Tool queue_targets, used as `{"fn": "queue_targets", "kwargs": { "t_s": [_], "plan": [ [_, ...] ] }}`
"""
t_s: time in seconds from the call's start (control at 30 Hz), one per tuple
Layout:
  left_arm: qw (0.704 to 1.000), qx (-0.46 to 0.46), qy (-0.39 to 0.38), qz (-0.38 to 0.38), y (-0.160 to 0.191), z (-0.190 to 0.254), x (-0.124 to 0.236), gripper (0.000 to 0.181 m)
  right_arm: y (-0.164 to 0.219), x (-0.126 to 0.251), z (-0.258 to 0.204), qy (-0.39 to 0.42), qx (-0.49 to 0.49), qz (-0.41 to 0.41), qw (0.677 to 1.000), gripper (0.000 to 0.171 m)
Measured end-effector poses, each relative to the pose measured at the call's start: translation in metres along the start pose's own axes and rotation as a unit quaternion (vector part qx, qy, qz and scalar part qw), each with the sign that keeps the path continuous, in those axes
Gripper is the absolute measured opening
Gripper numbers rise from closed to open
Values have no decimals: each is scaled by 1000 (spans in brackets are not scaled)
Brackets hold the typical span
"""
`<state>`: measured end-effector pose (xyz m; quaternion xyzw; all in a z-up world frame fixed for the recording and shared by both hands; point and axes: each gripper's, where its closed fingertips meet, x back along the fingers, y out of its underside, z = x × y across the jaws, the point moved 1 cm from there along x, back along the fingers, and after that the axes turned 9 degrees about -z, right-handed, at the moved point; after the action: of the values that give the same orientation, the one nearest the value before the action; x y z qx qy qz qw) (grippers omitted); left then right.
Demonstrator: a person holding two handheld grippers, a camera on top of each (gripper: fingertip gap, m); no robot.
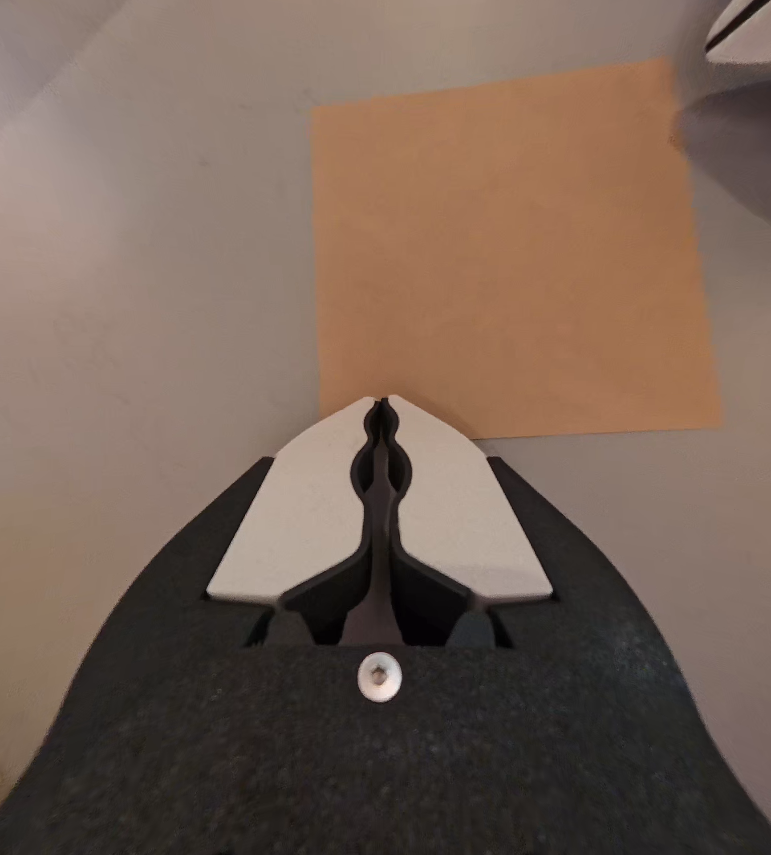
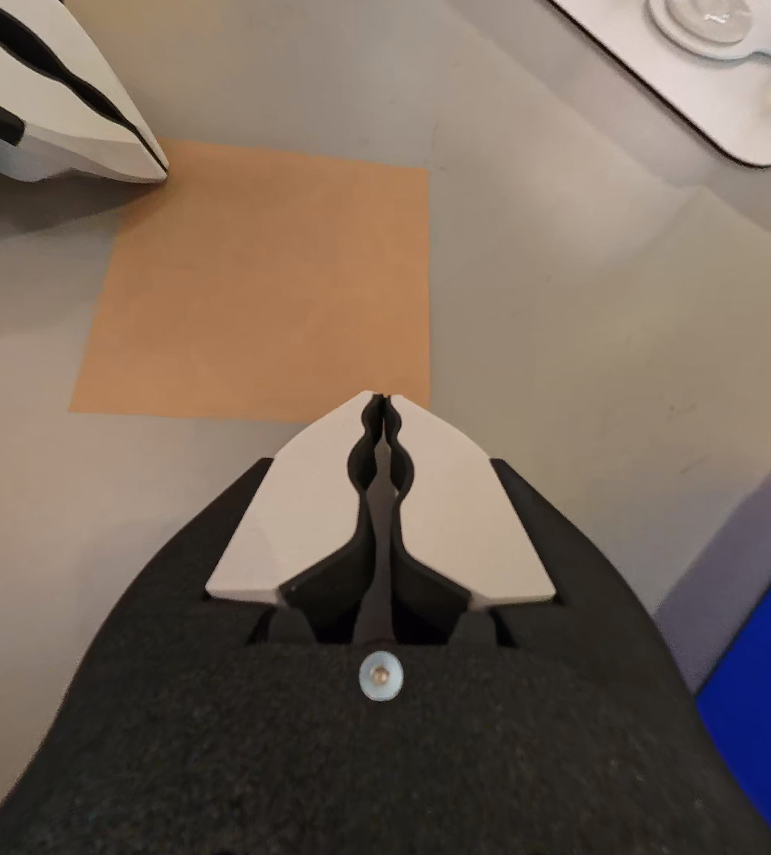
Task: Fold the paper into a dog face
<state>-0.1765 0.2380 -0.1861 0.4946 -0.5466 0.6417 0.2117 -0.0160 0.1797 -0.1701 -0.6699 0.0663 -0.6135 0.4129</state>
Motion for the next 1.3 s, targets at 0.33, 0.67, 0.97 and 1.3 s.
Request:
{"fn": "queue_targets", "kwargs": {
  "t_s": [0.33, 0.67, 0.97, 1.3],
  "plan": [
    [1000, -6, -10, 2, -1, -4, -1, 0, 12, -13, 0, 13, 0, -52, 999, 0],
    [1000, -5, -27, -2, 0, -3, -1, 0, 2, 0, -3, 50, 41, -11, 998, 17],
    [1000, -3, -21, 3, 1, -2, 0, 0, -14, 22, -23, 0, 20, 78, 997, 44],
    [1000, -10, -8, -4, 1, -3, 0, 0, -65, -21, -6, -71, 83, -12, 994, 48]
  ]
}}
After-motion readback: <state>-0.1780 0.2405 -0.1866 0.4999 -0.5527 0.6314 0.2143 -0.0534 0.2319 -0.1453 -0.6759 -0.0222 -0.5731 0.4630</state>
